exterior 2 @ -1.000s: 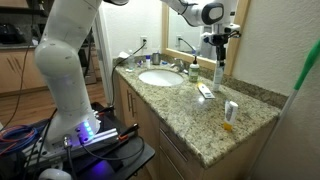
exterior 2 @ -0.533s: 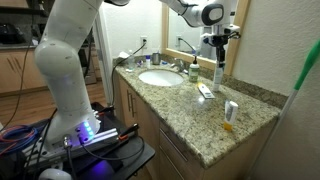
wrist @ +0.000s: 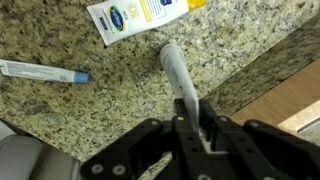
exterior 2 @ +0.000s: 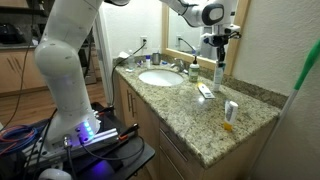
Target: Pick up the pump bottle and place it upright, close the faucet, move the white and blue tube to the left side of the counter
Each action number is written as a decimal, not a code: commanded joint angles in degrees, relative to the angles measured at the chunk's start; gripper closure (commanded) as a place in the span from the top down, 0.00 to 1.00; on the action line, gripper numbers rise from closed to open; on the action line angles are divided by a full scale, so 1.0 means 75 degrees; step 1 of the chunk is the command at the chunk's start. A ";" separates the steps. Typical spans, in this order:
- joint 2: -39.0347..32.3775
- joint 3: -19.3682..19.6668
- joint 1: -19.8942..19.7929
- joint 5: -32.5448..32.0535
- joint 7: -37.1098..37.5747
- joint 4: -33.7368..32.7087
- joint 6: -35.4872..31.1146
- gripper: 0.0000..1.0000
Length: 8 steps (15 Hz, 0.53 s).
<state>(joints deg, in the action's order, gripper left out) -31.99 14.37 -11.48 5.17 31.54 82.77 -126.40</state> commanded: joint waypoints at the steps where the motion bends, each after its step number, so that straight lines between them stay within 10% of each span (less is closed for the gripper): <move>1: 0.0046 -0.0031 -0.0107 0.0119 -0.0098 -0.0108 0.0114 0.00; 8: 0.1405 -0.0221 -0.0249 0.0470 -0.0837 -0.0006 0.0454 0.01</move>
<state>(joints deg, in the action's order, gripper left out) -28.70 14.38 -12.23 6.52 30.10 81.08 -125.85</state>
